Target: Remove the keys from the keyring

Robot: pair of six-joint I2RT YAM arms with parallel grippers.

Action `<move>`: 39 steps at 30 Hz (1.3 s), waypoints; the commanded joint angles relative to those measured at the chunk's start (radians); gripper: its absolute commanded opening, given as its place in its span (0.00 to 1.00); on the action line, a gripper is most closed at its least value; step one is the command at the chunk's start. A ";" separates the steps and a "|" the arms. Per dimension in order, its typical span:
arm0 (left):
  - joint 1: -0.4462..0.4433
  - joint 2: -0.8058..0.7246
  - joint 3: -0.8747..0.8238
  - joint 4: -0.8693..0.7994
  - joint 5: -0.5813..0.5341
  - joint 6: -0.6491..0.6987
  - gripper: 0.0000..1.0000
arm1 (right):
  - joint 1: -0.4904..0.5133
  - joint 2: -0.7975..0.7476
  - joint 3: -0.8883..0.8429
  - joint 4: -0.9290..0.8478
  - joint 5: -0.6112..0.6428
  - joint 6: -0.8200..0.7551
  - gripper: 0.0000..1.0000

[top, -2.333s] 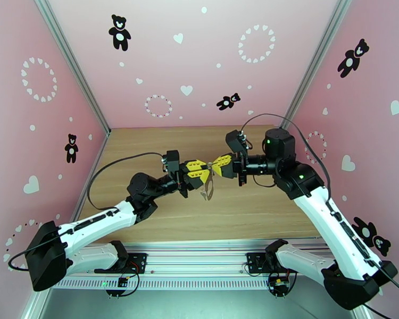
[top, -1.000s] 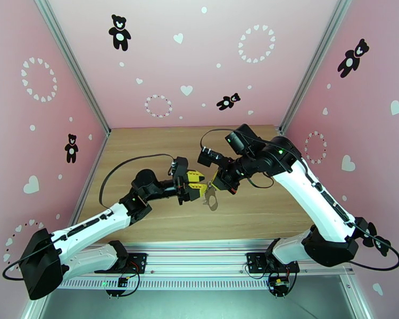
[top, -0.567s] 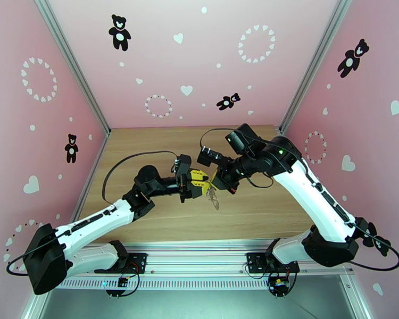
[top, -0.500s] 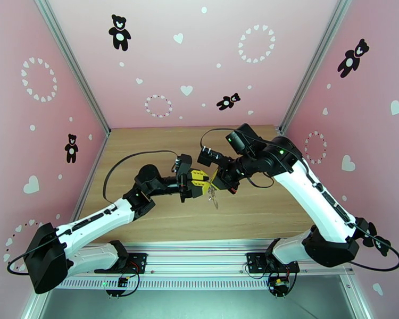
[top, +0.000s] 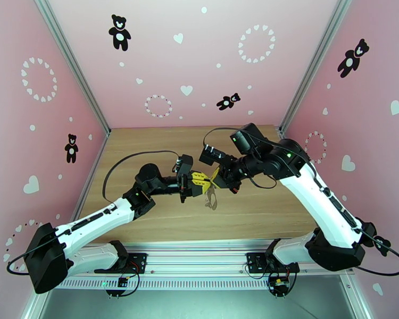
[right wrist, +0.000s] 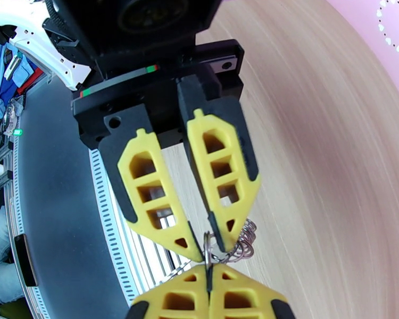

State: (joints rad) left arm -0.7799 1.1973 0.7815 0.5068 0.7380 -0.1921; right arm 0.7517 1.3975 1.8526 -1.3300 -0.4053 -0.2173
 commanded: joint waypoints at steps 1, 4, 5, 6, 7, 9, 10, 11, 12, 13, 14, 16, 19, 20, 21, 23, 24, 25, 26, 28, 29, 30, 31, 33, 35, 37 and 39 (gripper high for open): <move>0.006 -0.001 0.027 -0.004 0.023 0.005 0.17 | 0.005 -0.021 -0.016 0.029 -0.015 -0.002 0.00; 0.005 -0.008 0.026 -0.007 0.022 0.010 0.19 | 0.005 -0.026 -0.029 0.030 -0.011 -0.005 0.00; 0.005 -0.013 0.027 -0.010 0.020 0.015 0.19 | 0.006 -0.028 -0.031 0.028 -0.010 -0.005 0.00; 0.006 -0.014 0.026 -0.015 0.020 0.018 0.19 | 0.006 -0.030 -0.034 0.029 -0.007 -0.005 0.00; 0.005 -0.015 0.057 -0.023 0.020 0.023 0.20 | 0.005 -0.033 -0.038 0.030 -0.009 -0.006 0.00; 0.005 -0.012 0.067 -0.038 0.023 0.030 0.20 | 0.005 -0.035 -0.040 0.032 -0.009 -0.007 0.00; 0.005 -0.008 0.072 -0.042 0.025 0.032 0.20 | 0.005 -0.038 -0.040 0.038 -0.010 -0.005 0.00; 0.005 0.000 0.078 -0.047 0.036 0.033 0.19 | 0.005 -0.040 -0.040 0.043 -0.016 -0.005 0.00; 0.005 0.006 0.081 -0.046 0.045 0.030 0.18 | 0.005 -0.040 -0.040 0.047 -0.016 -0.005 0.00; 0.006 0.011 0.084 -0.042 0.050 0.027 0.16 | 0.006 -0.042 -0.039 0.051 -0.016 -0.004 0.00; 0.005 0.014 0.086 -0.037 0.052 0.025 0.13 | 0.005 -0.043 -0.040 0.054 -0.012 -0.004 0.00; 0.005 0.007 0.080 -0.032 0.046 0.036 0.08 | 0.005 -0.049 -0.042 0.060 -0.011 -0.002 0.00; 0.006 -0.015 0.067 -0.032 0.018 0.059 0.00 | 0.005 -0.063 -0.051 0.069 -0.010 0.005 0.00; 0.005 -0.021 0.064 -0.033 0.013 0.066 0.00 | 0.005 -0.069 -0.055 0.075 -0.009 0.008 0.00; 0.006 -0.026 0.062 -0.033 0.012 0.072 0.00 | 0.004 -0.081 -0.065 0.087 -0.009 0.014 0.04; 0.007 -0.034 0.058 -0.029 0.011 0.077 0.00 | 0.000 -0.100 -0.085 0.108 -0.008 0.024 0.10; 0.007 -0.037 0.054 -0.023 0.012 0.079 0.00 | -0.004 -0.111 -0.094 0.117 -0.009 0.027 0.15; 0.008 -0.041 0.049 -0.015 0.011 0.080 0.00 | -0.011 -0.124 -0.105 0.129 -0.009 0.036 0.23; 0.010 -0.043 0.046 -0.008 0.008 0.077 0.00 | -0.018 -0.136 -0.116 0.140 -0.016 0.041 0.25; 0.011 -0.047 0.041 0.024 0.007 0.063 0.00 | -0.039 -0.172 -0.150 0.172 -0.019 0.056 0.34; 0.013 -0.048 0.041 0.036 0.008 0.057 0.00 | -0.053 -0.194 -0.171 0.191 -0.015 0.065 0.36; 0.013 -0.049 0.041 0.047 0.008 0.051 0.00 | -0.071 -0.220 -0.198 0.217 -0.005 0.079 0.37; 0.013 -0.049 0.041 0.064 0.005 0.040 0.00 | -0.087 -0.247 -0.231 0.241 0.019 0.092 0.39; 0.013 -0.050 0.005 0.093 0.004 0.021 0.00 | -0.105 -0.294 -0.300 0.307 0.084 0.125 0.42; 0.013 -0.046 -0.003 0.127 0.004 -0.001 0.00 | -0.104 -0.323 -0.362 0.348 0.110 0.121 0.42; 0.013 -0.041 -0.008 0.154 -0.001 -0.018 0.00 | -0.103 -0.350 -0.406 0.394 0.105 0.120 0.45; 0.014 -0.035 -0.014 0.179 -0.002 -0.031 0.00 | -0.095 -0.386 -0.460 0.463 0.093 0.112 0.46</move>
State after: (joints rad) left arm -0.7734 1.1683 0.7773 0.5926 0.7513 -0.1856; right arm 0.6491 1.0447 1.4487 -0.9966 -0.3294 -0.1146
